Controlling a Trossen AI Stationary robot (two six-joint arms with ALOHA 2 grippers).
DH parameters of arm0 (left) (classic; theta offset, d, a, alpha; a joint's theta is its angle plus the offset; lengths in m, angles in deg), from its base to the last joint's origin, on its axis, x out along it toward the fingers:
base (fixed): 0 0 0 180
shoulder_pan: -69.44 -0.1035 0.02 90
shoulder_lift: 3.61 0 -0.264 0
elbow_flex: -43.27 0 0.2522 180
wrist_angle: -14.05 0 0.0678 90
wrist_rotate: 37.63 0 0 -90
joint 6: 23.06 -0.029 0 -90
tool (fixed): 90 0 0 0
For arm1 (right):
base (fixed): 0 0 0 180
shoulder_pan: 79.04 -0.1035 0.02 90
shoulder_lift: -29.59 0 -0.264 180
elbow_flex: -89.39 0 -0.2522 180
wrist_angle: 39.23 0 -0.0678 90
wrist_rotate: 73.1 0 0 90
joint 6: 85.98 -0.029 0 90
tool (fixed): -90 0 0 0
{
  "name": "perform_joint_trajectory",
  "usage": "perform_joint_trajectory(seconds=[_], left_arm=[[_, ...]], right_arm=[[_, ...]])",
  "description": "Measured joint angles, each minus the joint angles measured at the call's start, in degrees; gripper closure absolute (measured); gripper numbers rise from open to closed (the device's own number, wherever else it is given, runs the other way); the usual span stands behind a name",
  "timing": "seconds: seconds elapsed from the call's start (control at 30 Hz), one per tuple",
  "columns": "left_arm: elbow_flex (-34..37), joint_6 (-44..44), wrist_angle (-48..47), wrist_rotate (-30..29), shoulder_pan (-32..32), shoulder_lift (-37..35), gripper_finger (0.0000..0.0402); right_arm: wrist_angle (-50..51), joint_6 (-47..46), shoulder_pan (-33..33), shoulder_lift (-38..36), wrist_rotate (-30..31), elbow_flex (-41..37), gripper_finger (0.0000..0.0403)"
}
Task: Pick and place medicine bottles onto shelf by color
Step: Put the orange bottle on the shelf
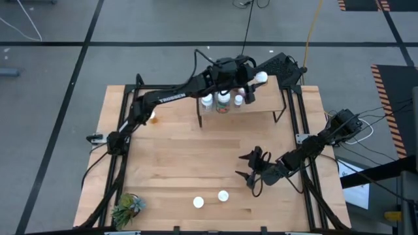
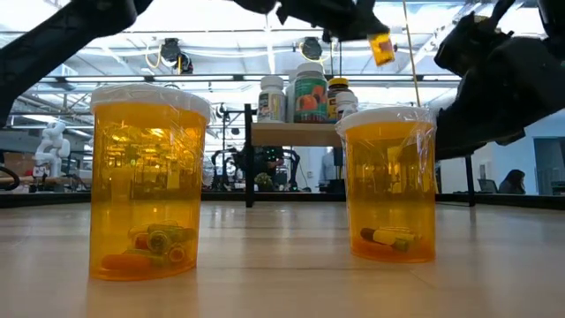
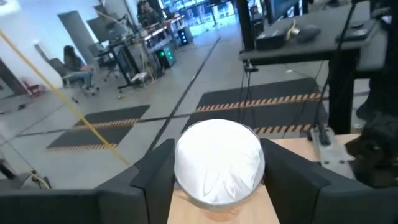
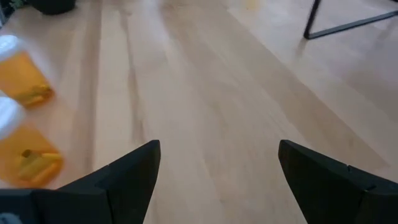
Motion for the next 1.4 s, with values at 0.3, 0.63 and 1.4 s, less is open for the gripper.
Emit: perform_joint_trajectory(seconds=[0.3,0.63,1.4], left_arm=[[0.1,-1.8,-0.4,-1.6,-1.0,4.0,0.0185],[0.1,-2.2,-2.0,-2.6,-2.7,6.1,0.0184],[0.1,-9.0,-7.3,-2.6,1.3,4.0,0.0183]], right_arm=[[-2.7,-7.3,0.4,0.0,6.0,-6.8,0.0083],[-19.0,0.2,1.0,0.0,5.7,-13.0,0.0083],[-24.0,16.8,2.7,-6.0,11.0,-14.1,0.0083]])
